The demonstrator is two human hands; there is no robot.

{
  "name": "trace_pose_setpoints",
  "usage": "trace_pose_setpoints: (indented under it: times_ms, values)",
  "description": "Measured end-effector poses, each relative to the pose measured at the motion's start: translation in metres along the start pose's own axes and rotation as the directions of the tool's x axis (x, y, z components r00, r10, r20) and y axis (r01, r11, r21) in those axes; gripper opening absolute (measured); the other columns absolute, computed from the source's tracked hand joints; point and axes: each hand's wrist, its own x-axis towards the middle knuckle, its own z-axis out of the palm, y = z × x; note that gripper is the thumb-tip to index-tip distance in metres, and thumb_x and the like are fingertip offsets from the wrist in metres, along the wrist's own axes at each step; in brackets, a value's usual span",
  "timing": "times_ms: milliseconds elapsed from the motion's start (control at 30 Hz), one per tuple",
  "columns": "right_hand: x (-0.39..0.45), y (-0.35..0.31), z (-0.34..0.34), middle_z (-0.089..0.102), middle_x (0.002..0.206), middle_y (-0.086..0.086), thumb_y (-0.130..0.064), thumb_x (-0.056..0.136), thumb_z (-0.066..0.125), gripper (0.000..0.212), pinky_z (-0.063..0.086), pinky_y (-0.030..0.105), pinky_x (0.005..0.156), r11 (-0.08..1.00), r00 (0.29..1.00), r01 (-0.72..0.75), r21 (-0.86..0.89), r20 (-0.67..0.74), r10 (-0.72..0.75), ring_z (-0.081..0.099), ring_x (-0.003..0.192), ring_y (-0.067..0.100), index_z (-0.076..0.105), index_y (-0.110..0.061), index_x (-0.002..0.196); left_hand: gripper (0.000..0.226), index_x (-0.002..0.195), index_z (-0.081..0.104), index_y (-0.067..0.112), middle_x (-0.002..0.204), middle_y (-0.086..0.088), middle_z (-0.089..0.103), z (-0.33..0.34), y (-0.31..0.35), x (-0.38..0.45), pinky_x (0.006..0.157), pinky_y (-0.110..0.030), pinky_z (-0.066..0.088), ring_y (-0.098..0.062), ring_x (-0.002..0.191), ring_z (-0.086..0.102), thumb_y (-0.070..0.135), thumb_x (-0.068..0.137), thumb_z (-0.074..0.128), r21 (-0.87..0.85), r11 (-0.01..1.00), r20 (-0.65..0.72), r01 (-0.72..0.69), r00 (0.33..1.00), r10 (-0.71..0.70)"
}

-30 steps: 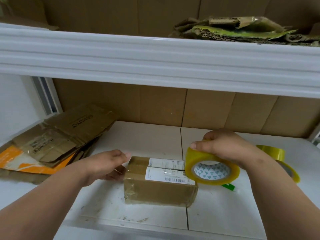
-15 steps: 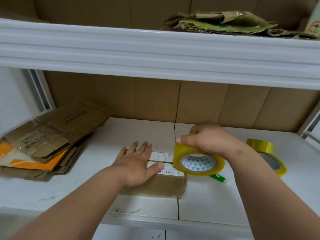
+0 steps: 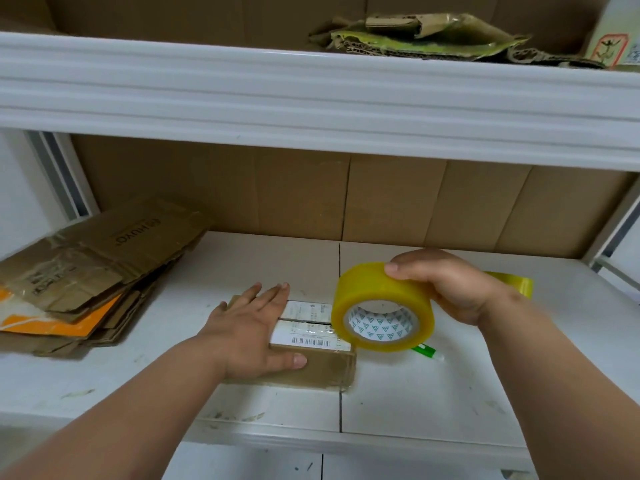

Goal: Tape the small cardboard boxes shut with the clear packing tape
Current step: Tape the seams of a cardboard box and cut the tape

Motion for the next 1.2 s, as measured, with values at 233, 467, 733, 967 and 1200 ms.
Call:
trace_pose_setpoints:
  times_ms: [233,467,733,967,1200]
  values:
    - [-0.007,0.041,-0.021,0.061,0.065,0.008,-0.045,0.057,0.079,0.032,0.045,0.034,0.068,0.992,0.994,-0.105,-0.076,0.025,0.108,0.059,0.065,0.025,0.067,-0.016,0.063,0.112,0.15,-0.025,0.038,0.162,0.018,-0.019,0.004,-0.002,0.001,0.121,-0.05,0.006,-0.014,0.15,-0.019,0.087,0.076,0.041,0.037,0.999,-0.003,0.005,1.0,-0.005]
    - [-0.001,0.059,-0.016,0.061,0.065,0.005,-0.047,0.065,0.073,0.033,0.044,0.033,0.068,0.973,0.984,-0.179,-0.142,-0.02,0.178,0.06,0.066,0.022,0.063,-0.015,0.068,0.092,0.117,-0.043,0.066,0.162,0.015,-0.02,0.003,-0.001,-0.001,0.121,-0.052,0.007,-0.018,0.149,-0.021,0.088,0.076,0.037,0.077,0.997,0.003,-0.006,1.0,0.006]
    - [0.011,0.066,0.014,0.064,0.078,-0.001,-0.043,0.091,0.065,0.029,0.049,0.028,0.07,0.894,0.971,-0.233,-0.383,-0.032,0.239,0.064,0.079,0.017,0.066,-0.019,0.075,0.083,0.119,-0.035,0.074,0.161,0.013,-0.025,-0.001,0.003,-0.003,0.12,-0.053,0.002,-0.019,0.148,-0.027,0.096,0.057,0.016,0.063,0.998,0.048,-0.018,0.999,0.015]
    - [0.013,0.054,0.024,0.065,0.09,0.001,-0.048,0.093,0.06,0.028,0.049,0.027,0.072,0.833,0.963,-0.247,-0.495,-0.029,0.268,0.065,0.089,0.018,0.067,-0.021,0.087,0.099,0.133,-0.01,0.073,0.159,0.018,-0.024,-0.006,-0.005,-0.001,0.122,-0.054,0.006,-0.017,0.146,-0.029,0.104,0.045,0.021,-0.168,0.986,-0.036,-0.007,0.999,0.001]
    - [0.01,0.058,0.028,0.069,0.097,0.007,-0.051,0.09,0.062,0.036,0.055,0.037,0.083,0.845,0.962,-0.263,-0.465,-0.062,0.266,0.068,0.091,0.021,0.069,-0.015,0.093,0.1,0.154,0.02,0.041,0.144,0.001,0.043,0.004,-0.019,-0.005,0.102,-0.038,0.044,-0.024,0.124,0.049,0.06,0.072,0.074,-0.822,0.512,0.082,0.248,0.942,-0.325]
